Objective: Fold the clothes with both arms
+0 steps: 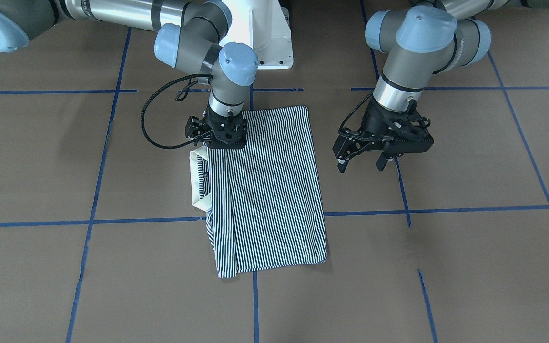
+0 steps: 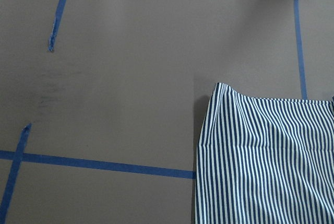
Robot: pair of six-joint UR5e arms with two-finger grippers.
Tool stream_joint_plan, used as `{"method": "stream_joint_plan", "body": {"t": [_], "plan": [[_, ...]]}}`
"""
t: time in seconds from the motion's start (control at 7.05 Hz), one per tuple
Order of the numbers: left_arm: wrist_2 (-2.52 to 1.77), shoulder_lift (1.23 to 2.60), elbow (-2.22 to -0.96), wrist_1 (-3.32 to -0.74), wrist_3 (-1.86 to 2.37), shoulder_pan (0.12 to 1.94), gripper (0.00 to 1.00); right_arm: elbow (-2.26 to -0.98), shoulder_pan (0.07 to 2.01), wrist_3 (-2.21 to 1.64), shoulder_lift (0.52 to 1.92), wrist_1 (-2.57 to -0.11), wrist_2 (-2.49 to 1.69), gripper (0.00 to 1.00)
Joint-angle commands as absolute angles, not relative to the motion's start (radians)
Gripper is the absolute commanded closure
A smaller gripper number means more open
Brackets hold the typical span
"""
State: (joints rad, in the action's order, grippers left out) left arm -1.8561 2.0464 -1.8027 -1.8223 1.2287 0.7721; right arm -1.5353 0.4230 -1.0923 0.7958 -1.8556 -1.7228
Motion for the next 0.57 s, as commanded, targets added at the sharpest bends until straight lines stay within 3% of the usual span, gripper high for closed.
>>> {"method": "stream_joint_plan", "body": {"t": [0.0, 0.43], "plan": [[-1.856, 2.046, -1.801, -1.822, 1.229, 0.772, 0.00, -1.537, 0.428, -1.081, 0.808, -1.861, -1.723, 0.00], [-1.856, 2.046, -1.801, -1.825, 1.229, 0.770, 0.00, -1.545, 0.440, -1.069, 0.819, -1.871, -1.723, 0.00]]}}
